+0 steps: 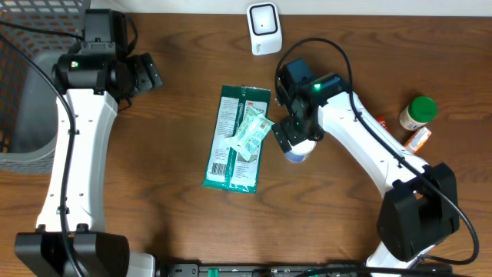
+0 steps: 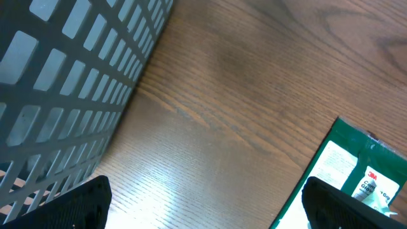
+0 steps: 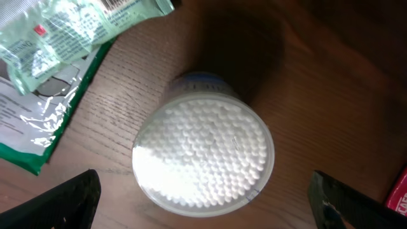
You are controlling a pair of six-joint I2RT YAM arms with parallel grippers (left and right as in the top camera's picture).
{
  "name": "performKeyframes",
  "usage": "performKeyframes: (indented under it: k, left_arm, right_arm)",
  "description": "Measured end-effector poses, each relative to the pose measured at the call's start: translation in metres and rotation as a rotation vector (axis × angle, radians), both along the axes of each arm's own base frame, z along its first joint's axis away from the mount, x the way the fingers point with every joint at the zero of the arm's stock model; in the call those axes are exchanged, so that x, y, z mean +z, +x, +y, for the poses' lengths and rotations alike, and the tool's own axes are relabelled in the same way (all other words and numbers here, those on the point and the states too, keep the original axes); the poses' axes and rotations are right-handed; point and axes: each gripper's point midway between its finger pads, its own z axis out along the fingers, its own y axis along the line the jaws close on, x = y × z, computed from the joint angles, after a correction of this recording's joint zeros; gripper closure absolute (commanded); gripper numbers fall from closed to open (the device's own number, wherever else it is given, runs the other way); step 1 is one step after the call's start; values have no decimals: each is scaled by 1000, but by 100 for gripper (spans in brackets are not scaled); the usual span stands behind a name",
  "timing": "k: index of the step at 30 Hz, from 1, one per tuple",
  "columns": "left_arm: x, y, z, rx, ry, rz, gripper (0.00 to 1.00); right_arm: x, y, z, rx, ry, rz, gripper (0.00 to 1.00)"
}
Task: Scan the item barcode
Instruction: 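Lift the white container with the right gripper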
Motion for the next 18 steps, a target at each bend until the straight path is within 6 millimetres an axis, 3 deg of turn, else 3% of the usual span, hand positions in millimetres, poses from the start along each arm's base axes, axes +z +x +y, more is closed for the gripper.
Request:
performKeyframes:
  k: [10,18]
  left_arm:
    - [0,0,0,0,0,0,4]
    - [0,0,0,0,0,0,4]
  right_arm:
    - [-6,9,4,21,8,-25,1]
    - [-34,6,2,40,-30,47,1]
